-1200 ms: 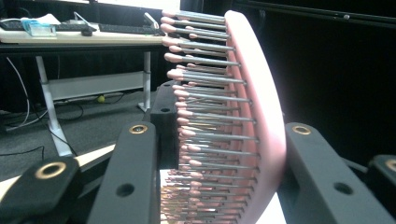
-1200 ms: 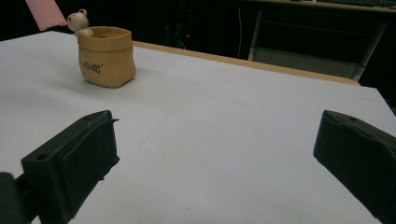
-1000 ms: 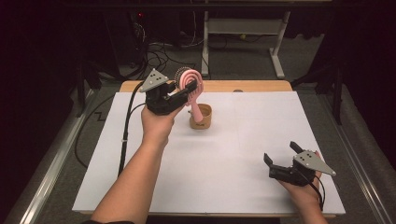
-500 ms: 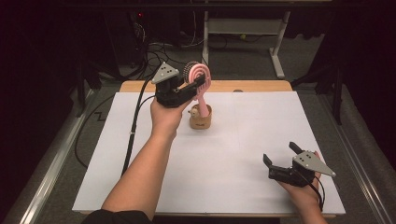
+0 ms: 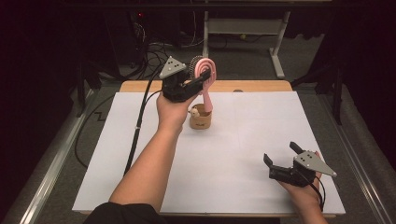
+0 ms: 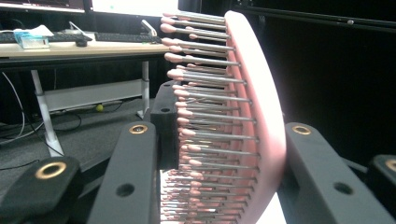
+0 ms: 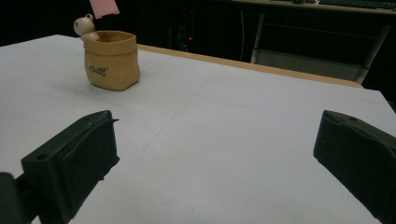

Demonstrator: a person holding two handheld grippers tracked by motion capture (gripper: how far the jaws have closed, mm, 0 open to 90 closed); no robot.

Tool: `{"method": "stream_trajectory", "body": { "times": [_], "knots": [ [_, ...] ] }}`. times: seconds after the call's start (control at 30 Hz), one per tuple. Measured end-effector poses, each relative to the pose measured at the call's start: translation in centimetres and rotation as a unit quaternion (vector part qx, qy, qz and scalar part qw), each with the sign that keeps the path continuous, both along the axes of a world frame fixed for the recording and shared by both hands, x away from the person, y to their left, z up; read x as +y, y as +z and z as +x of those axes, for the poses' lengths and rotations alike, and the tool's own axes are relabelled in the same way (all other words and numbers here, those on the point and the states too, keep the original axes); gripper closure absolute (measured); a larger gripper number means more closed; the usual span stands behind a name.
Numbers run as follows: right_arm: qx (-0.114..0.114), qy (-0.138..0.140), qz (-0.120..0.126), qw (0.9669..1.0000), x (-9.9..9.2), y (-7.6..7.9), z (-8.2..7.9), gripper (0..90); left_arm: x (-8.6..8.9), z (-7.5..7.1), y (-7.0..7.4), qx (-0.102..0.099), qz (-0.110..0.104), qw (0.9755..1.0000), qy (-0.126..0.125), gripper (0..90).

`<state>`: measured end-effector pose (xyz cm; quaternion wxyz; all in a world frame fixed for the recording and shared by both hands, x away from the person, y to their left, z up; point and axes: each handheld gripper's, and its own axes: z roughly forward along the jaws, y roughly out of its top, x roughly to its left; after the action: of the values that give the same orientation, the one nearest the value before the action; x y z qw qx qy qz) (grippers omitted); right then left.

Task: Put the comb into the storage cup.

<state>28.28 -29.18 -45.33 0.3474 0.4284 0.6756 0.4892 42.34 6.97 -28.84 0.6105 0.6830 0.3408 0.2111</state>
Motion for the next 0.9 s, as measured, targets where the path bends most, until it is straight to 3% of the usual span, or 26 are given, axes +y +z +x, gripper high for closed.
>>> {"method": "stream_trajectory", "body": {
  "times": [0.57,0.9],
  "knots": [
    [-0.005,0.002,0.001,1.0,0.1,0.1,0.0,0.4,0.0,0.7,0.0,-0.011,-0.005,0.9998,0.014,63.5],
    [-0.006,0.003,0.002,1.0,0.0,0.1,0.0,0.4,-0.2,1.4,-0.8,0.0,0.002,0.9997,0.022,63.5]
  ]
}}
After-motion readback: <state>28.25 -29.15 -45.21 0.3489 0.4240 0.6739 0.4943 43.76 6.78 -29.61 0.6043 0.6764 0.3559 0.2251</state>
